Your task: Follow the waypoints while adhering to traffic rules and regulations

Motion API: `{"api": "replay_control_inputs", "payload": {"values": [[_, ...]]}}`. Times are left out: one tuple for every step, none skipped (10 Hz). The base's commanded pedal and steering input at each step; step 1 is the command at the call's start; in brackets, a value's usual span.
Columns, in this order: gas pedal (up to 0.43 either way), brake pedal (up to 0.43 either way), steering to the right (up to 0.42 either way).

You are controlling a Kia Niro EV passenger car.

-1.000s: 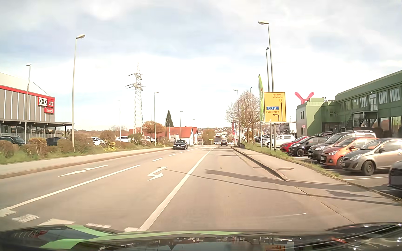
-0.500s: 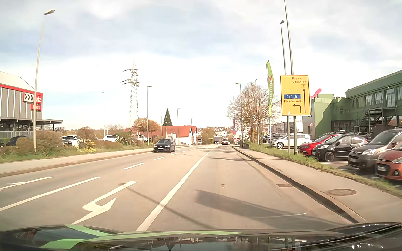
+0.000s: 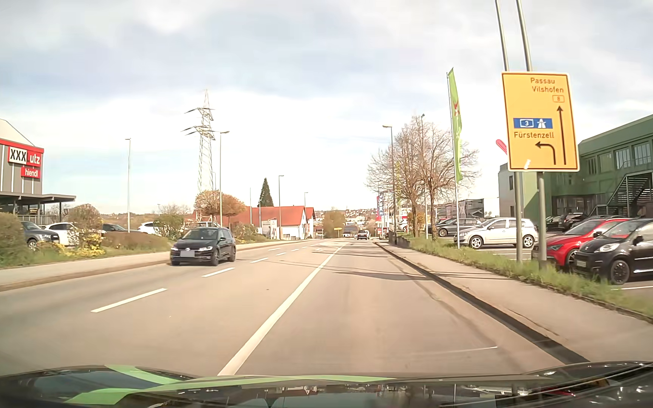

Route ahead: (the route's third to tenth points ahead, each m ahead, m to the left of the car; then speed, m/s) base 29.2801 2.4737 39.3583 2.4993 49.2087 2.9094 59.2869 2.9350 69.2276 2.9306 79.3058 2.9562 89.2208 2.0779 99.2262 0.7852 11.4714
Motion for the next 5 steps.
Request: {"api": "replay_control_inputs", "payload": {"values": [[0.059, 0.000, 0.004], [0.059, 0.000, 0.004], [0.059, 0.000, 0.004], [0.047, 0.000, 0.004], [0.039, 0.000, 0.003]]}}
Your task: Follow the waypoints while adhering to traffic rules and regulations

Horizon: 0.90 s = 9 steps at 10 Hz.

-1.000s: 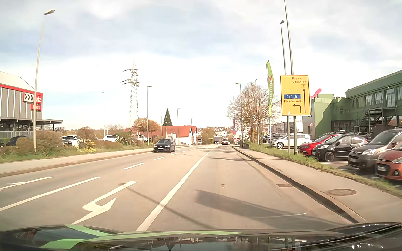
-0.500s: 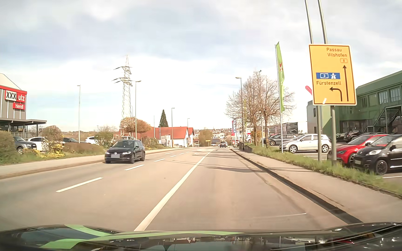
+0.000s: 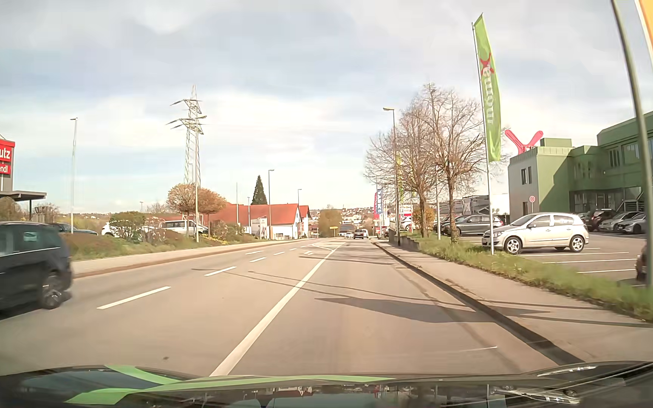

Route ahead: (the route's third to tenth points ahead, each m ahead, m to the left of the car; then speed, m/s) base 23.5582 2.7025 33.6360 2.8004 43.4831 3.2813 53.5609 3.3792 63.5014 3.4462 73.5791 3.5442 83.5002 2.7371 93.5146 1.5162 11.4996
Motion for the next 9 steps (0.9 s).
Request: {"api": "replay_control_inputs", "payload": {"values": [[0.028, 0.000, 0.003], [0.028, 0.000, 0.003], [0.028, 0.000, 0.002], [0.047, 0.000, 0.000], [0.047, 0.000, -0.002], [0.059, 0.000, -0.003], [0.067, 0.000, -0.003], [0.067, 0.000, -0.003], [0.067, 0.000, -0.003]]}}
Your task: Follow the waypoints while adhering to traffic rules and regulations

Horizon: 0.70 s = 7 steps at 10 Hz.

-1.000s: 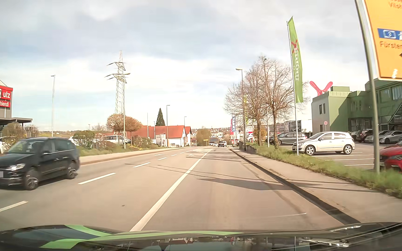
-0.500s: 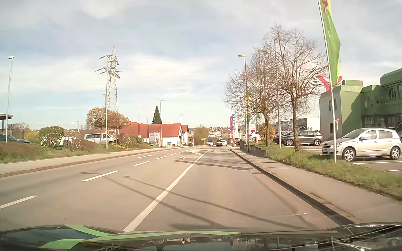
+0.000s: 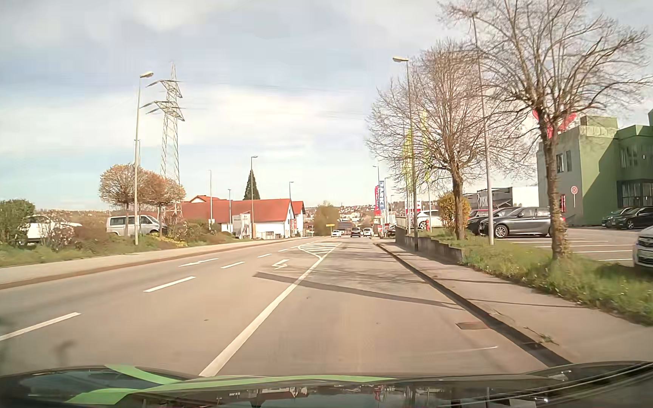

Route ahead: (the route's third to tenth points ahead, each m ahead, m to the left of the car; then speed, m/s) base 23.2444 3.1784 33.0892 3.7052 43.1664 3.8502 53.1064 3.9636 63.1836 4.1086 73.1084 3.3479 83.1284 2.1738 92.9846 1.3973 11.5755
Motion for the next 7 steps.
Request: {"api": "replay_control_inputs", "payload": {"values": [[0.067, 0.000, -0.003], [0.067, 0.000, -0.003], [0.067, 0.000, -0.003], [0.067, 0.000, -0.003], [0.067, 0.000, -0.003], [0.067, 0.000, -0.003], [0.047, 0.000, -0.002]]}}
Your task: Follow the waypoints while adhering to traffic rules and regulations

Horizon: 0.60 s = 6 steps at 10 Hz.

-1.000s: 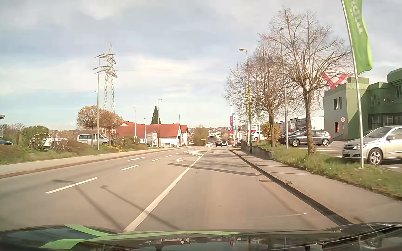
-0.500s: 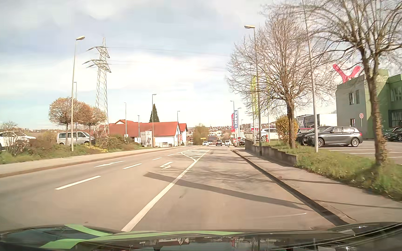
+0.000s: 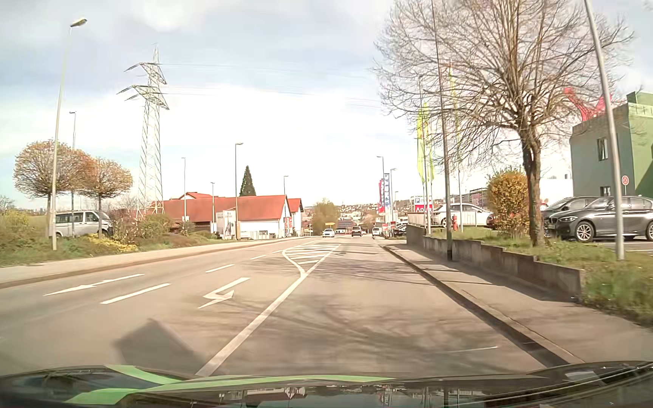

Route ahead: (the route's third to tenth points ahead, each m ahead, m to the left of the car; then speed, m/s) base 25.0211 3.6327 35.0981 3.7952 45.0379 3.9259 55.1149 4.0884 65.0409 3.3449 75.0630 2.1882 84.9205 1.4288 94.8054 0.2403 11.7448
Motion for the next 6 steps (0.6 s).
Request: {"api": "replay_control_inputs", "payload": {"values": [[0.039, 0.000, -0.001], [0.039, 0.000, -0.001], [0.039, 0.000, -0.002], [0.039, 0.000, -0.002], [0.039, 0.000, -0.003], [0.039, 0.000, -0.002]]}}
